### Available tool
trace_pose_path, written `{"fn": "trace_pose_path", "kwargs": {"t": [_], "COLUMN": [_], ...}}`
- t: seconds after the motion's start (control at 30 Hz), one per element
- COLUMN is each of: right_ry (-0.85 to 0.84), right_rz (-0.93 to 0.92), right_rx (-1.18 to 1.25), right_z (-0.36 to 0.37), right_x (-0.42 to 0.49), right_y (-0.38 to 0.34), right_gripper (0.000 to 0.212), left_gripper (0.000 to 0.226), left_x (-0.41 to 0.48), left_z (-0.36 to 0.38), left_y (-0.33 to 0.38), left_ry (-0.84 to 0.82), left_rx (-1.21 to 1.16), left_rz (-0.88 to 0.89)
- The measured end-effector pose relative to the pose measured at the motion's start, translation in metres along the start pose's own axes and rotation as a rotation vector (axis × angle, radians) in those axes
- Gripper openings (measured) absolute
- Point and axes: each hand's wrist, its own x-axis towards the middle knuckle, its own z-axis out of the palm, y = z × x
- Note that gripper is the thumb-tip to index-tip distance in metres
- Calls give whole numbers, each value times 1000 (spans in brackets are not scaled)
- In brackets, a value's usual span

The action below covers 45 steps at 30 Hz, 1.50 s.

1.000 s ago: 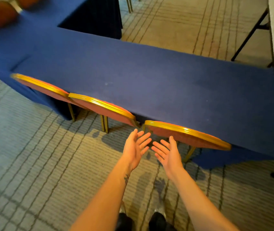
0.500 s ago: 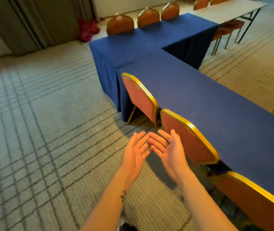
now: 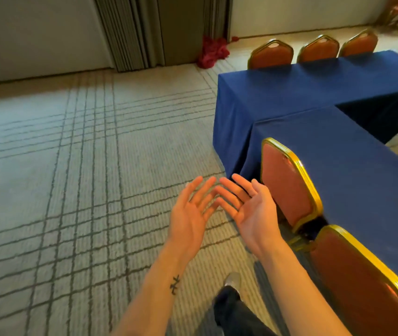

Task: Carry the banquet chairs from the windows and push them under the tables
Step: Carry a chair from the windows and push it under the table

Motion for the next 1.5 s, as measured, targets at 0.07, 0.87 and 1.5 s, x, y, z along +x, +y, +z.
{"fn": "trace_pose_path", "kwargs": {"t": [0.07,0.87,1.5], "right_ry": [-14,-270,-176], "right_rz": [34,91,18], "right_rx": [-2,-104,-49], "right_z": [9,206,388], "right_x": [43,487,867], "right_y": [0,-143,-206], "right_gripper": [45,44,45], "left_gripper": [36,55,55], "left_x": [36,458,863], "left_z": [-5,78,99], "left_y": [10,222,423], "left_ry": [50,131,-43], "left_rx": [-13,-146,-107], "left_rz": [17,216,22]}}
